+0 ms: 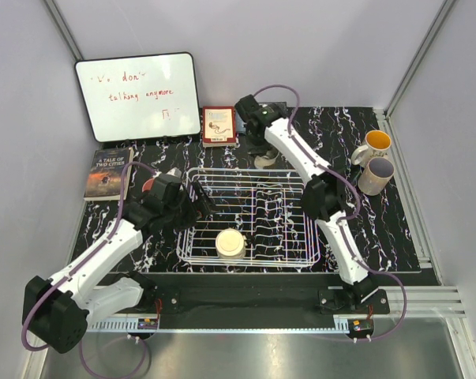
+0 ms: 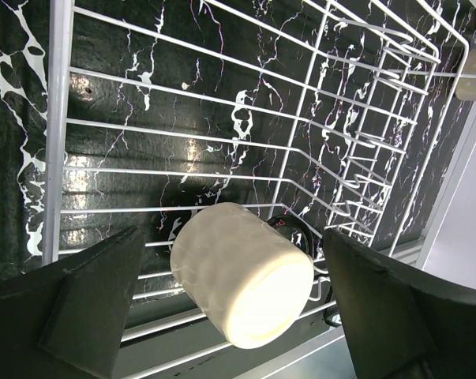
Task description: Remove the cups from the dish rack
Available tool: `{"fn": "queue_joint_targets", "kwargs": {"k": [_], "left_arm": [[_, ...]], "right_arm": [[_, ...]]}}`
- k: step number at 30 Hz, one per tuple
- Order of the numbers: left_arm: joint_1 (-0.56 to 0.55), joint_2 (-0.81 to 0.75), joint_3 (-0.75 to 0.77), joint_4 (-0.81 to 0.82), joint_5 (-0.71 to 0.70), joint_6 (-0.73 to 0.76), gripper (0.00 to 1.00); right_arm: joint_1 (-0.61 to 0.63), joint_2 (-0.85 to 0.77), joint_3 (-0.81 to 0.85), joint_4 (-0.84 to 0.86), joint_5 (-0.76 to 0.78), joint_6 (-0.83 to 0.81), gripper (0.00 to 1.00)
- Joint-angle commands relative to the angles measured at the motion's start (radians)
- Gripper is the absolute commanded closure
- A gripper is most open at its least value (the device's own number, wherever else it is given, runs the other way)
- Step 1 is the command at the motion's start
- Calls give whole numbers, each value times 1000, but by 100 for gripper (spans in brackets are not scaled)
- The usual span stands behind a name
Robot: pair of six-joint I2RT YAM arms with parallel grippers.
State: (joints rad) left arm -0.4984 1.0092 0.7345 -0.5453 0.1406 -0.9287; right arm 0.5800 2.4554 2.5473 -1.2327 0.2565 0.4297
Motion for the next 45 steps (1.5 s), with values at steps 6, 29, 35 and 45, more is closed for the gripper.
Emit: {"fn": "queue_joint_targets", "kwargs": {"k": [6, 29, 35, 45], "left_arm": [[3, 8, 5, 7, -10, 21, 1], [3, 19, 11, 1, -21, 42, 1], [3, -1, 23, -2, -35, 106, 1], [-2, -12, -34, 27, -65, 68, 10]], "right_arm": [[86, 99, 31, 94, -62, -57, 100], [89, -9, -15, 182, -68, -72, 56], [96, -88, 31, 185, -51, -85, 29], [124, -453, -264, 200, 47, -109, 8]]}}
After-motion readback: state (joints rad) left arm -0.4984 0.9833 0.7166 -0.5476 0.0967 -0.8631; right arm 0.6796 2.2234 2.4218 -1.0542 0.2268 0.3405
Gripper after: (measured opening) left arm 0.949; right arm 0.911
